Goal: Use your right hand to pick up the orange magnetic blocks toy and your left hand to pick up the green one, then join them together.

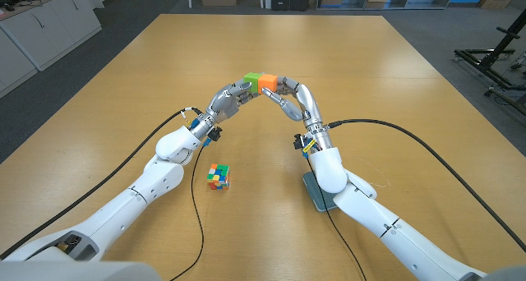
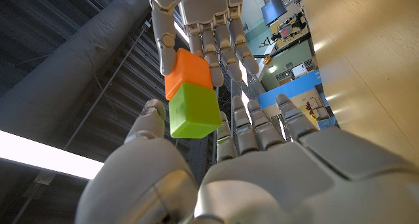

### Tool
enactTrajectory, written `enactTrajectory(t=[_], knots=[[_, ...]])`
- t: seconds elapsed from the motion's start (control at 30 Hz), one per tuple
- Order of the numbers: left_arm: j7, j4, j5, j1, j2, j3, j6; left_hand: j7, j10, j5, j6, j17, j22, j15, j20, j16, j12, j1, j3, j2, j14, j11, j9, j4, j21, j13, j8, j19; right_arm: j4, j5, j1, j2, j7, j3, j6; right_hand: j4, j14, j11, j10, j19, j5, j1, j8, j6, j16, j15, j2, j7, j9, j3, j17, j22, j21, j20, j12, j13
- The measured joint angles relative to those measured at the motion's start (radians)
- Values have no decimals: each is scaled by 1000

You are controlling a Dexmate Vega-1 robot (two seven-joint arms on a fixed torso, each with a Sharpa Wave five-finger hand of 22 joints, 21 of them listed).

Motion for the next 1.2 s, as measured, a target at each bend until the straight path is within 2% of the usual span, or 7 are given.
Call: enactTrajectory(t=[0.13,0.37,0.57,0.97,1.2], knots=[[-4,5,5,-1,1,0,-6,11,-51,1,-61,0,0,2,1,0,0,-14,-12,-3,-31,28,0,-1,0,0,-4,-16,-2,1,-3,0,0,1,-4,0,0,0,0,0,0,0,-2,0,0,0,0,0,0,0,0,0,0,0,0,-1],[25,4,36,9,11,-6,-20,18,-74,1,-71,0,0,9,-4,0,0,-20,-17,-2,-44,43,0,-5,0,-5,-4,-21,-6,2,-7,1,-3,5,-11,0,0,0,0,0,6,0,-2,0,0,0,0,0,0,0,0,0,0,0,-2,-1],[68,-15,61,40,29,-26,-28,18,-73,1,-71,0,0,3,-4,0,4,-20,-17,-2,-50,42,0,-5,0,-5,1,-21,-11,0,-10,1,-9,7,-23,3,0,0,0,0,6,0,-2,0,0,0,0,0,0,-5,0,0,8,0,-2,-1],[219,-78,161,111,79,-78,-45,17,-74,5,-70,0,0,-2,-8,0,12,-20,-16,-2,-55,35,0,-5,0,-5,8,-24,-35,5,-29,1,-16,13,-51,1,0,0,0,0,6,0,-4,0,0,0,0,0,0,-7,5,0,8,0,-2,-2],[268,-110,180,149,109,-107,-45,72,-82,5,-125,0,0,-6,-13,0,12,-16,-16,5,-59,27,0,-5,0,-8,4,-30,-53,9,-51,3,-30,16,-71,1,0,0,0,0,6,0,-6,0,0,0,0,0,0,-7,5,0,8,0,-2,-2]])
